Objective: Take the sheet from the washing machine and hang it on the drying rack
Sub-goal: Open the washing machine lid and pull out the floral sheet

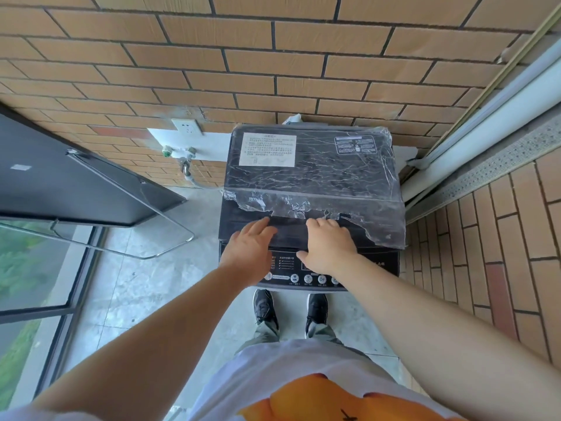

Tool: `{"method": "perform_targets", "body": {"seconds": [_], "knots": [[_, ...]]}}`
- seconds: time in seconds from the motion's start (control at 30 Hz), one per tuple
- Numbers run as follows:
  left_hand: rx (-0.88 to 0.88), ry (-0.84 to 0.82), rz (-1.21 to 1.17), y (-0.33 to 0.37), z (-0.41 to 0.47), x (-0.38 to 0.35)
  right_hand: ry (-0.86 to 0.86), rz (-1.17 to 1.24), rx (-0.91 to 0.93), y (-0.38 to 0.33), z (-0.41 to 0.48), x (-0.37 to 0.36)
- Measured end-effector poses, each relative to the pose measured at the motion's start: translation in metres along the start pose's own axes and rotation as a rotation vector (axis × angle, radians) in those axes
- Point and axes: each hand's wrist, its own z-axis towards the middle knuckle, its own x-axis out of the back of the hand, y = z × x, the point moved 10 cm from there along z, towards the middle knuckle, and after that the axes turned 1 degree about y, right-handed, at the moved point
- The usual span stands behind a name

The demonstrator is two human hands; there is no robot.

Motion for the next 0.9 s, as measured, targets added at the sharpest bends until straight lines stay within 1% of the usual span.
{"method": "perform_targets", "body": {"seconds": [0.1, 0.23, 0.27, 0.4, 0.47, 0.57, 0.63, 0.73, 0.8, 0.83, 0.9], "knots": [[-0.011, 0.171, 0.026, 0.001, -0.001, 0.032, 0.162, -0.007, -0.033, -0.003, -0.008, 0.043], [-0.114, 0.414, 0.108, 0.009, -0.007, 0.076, 0.216, -0.026, -0.029, -0.005, -0.012, 0.087], [-0.141, 0.452, 0.13, 0.009, -0.007, 0.084, 0.218, -0.027, -0.014, -0.006, -0.012, 0.093], [-0.25, 0.553, 0.231, 0.014, -0.007, 0.114, 0.197, -0.025, 0.054, -0.006, -0.014, 0.119], [-0.275, 0.578, 0.256, 0.016, -0.005, 0.133, 0.223, -0.054, 0.076, -0.006, -0.017, 0.14], [-0.279, 0.617, 0.205, 0.017, 0.005, 0.171, 0.286, -0.087, 0.073, -0.009, -0.02, 0.171], [-0.262, 0.681, 0.116, 0.019, 0.008, 0.2, 0.402, -0.075, 0.062, -0.011, -0.025, 0.195], [-0.227, 0.822, 0.009, 0.022, 0.012, 0.244, 0.668, -0.025, 0.082, -0.016, -0.039, 0.23], [-0.226, 0.911, -0.018, 0.026, 0.018, 0.267, 0.822, -0.026, 0.078, -0.017, -0.048, 0.245], [-0.249, 0.939, -0.019, 0.031, 0.021, 0.275, 0.865, -0.034, 0.07, -0.017, -0.051, 0.249], [-0.311, 0.963, -0.002, 0.04, 0.03, 0.285, 0.842, -0.043, 0.061, -0.017, -0.046, 0.25]]}}
